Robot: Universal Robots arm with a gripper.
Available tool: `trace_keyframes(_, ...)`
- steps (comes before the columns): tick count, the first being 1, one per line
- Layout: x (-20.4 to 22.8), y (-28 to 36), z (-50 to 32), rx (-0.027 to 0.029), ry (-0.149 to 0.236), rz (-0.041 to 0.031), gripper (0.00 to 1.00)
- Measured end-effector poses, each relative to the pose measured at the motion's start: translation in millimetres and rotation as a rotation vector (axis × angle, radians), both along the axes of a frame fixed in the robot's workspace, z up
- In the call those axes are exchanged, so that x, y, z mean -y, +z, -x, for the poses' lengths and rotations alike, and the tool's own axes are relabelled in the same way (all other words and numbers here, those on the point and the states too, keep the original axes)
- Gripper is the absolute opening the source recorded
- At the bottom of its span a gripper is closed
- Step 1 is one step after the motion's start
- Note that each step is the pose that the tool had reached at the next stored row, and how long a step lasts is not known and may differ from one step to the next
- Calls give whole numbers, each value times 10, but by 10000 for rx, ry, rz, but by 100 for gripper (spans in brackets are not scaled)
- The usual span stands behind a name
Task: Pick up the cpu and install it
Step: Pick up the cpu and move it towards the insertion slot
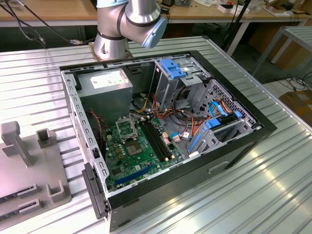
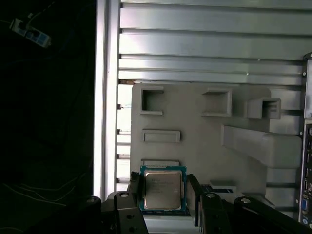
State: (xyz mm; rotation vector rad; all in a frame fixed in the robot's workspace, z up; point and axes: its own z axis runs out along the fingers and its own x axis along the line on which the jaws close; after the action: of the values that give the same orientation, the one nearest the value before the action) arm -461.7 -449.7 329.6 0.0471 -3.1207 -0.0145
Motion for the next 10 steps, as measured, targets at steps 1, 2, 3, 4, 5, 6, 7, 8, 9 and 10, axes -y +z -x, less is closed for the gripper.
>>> trace_keyframes(1,0,8,0,-4,0,2,47)
trace_keyframes(2,0,13,0,-3,0,2,47)
trace_keyframes(3,0,22,0,-4,0,1,47)
trace_keyframes(4,0,29,0,-6,0,1,47)
trace_keyframes(5,0,34,0,-7,-1,1,47)
trace_keyframes(6,0,42,-2,-12,0,1,47)
trace_keyframes(7,0,43,-2,-11,1,-1,47)
trace_keyframes(8,0,46,-2,-14,0,0,47)
trace_keyframes(9,-1,53,-3,-20,-1,1,47)
trace_keyframes(10,0,55,-4,-22,-1,1,47)
